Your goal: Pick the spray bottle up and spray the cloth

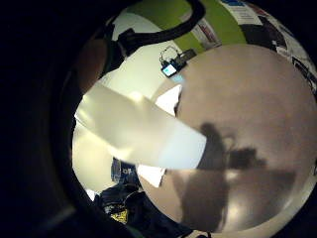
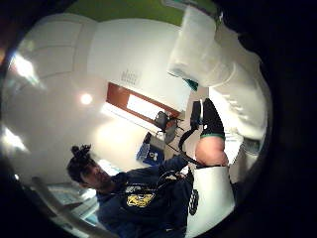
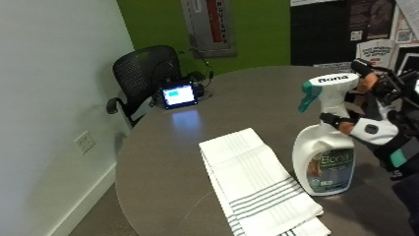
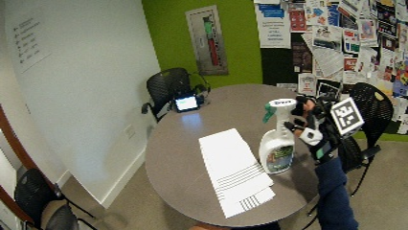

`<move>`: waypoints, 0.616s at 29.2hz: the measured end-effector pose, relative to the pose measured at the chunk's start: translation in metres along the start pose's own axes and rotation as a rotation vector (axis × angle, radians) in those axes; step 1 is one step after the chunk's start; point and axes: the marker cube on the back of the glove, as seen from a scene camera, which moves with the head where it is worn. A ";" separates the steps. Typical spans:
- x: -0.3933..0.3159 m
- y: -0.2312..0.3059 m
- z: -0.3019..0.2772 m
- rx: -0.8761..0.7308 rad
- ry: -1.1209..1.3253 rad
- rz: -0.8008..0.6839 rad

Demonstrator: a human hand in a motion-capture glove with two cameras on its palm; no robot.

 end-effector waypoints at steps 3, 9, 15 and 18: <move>0.018 -0.014 0.012 -0.019 0.003 -0.022; 0.026 -0.020 0.036 0.085 0.018 -0.016; 0.035 -0.018 0.038 0.320 0.106 0.059; 0.038 -0.018 0.038 0.409 0.151 0.107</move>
